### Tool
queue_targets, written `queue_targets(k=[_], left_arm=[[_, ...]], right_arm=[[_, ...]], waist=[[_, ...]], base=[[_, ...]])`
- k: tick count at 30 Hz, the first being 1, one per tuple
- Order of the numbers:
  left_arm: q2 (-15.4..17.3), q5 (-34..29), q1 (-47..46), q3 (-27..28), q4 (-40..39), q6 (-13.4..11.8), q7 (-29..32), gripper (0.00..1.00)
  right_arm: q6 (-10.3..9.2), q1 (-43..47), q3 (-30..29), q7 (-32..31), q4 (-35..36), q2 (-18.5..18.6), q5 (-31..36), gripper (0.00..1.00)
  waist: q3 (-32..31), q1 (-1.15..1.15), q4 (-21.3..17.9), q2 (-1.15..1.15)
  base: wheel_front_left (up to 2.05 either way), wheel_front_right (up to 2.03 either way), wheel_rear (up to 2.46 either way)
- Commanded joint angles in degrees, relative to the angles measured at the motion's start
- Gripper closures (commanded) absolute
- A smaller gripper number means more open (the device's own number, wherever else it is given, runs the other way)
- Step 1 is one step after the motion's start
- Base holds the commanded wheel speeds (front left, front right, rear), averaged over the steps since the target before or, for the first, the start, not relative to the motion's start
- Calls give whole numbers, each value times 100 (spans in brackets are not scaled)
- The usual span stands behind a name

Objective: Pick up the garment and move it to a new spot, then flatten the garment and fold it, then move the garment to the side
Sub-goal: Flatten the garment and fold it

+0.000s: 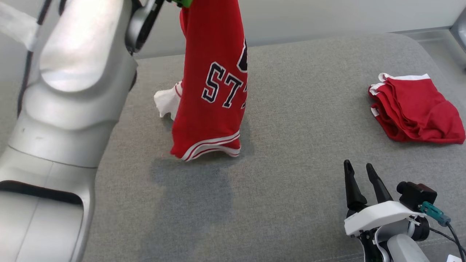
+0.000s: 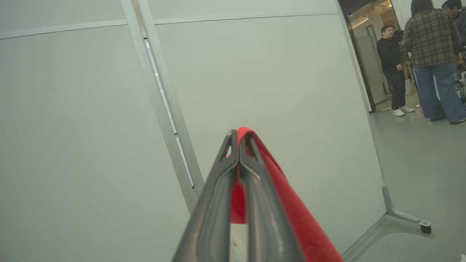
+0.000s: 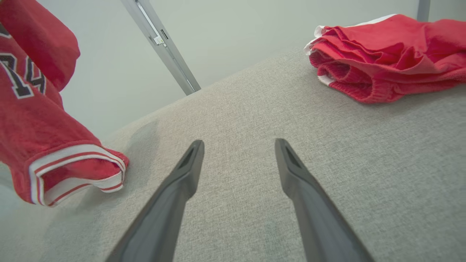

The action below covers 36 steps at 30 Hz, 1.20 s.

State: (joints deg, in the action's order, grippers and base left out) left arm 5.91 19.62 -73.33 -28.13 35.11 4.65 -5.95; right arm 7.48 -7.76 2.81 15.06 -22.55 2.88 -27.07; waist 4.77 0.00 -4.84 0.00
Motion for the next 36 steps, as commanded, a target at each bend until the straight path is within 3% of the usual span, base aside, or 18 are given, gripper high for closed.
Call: queue_targets(k=[1, 6, 11, 14, 18, 19, 20, 21, 29, 36], left_arm=[[119, 42, -89, 80, 51, -82, -44, 100], [799, 123, 233, 674, 842, -701, -134, 100], [1242, 417, 1376, 954, 1745, -790, -223, 100], [1202, 752, 2312, 1192, 2250, -775, -478, 100], [876, 1140, 3378, 1473, 2666, -765, -816, 100], [799, 1135, 3612, 1495, 2696, -787, -862, 91], [728, 1184, 3822, 1551, 2703, -777, -897, 25], [658, 1227, 4015, 1624, 2667, -787, -917, 0], [264, 541, 5080, 2131, 938, -1007, -925, 0], [-80, -47, 5308, 2331, 79, -803, -925, 0]], right_arm=[[1, -55, -13, 15, 9, 13, -15, 0], [0, -135, -51, 15, 34, 14, -45, 0], [0, -193, -4, 15, 13, 15, -25, 0], [0, -227, 32, 15, -10, 15, 31, 0], [0, -282, 69, 15, 4, 17, 137, 0], [0, -287, 77, 15, 9, 17, 171, 0], [0, -291, 87, 15, 15, 16, 198, 0], [0, -297, 99, 15, 25, 17, 224, 0], [0, -389, 462, 15, 133, 16, 345, 0], [0, -886, 1241, 15, -11, 134, 357, 0]], waist=[[79, 0, -9, 0], [214, 0, 141, 0], [337, 0, 292, 0], [369, 0, 334, 0], [341, 0, 335, 0], [321, 0, 336, 0], [302, 0, 340, 0], [287, 0, 346, 0], [370, 0, 600, 0], [743, 0, 1104, 0]], base=[[0, 0, 0], [0, 0, 0], [0, 0, 0], [0, 0, 0], [0, 0, 0], [0, 0, 0], [0, 0, 0], [0, 0, 0], [0, 0, 0], [0, 0, 0]])
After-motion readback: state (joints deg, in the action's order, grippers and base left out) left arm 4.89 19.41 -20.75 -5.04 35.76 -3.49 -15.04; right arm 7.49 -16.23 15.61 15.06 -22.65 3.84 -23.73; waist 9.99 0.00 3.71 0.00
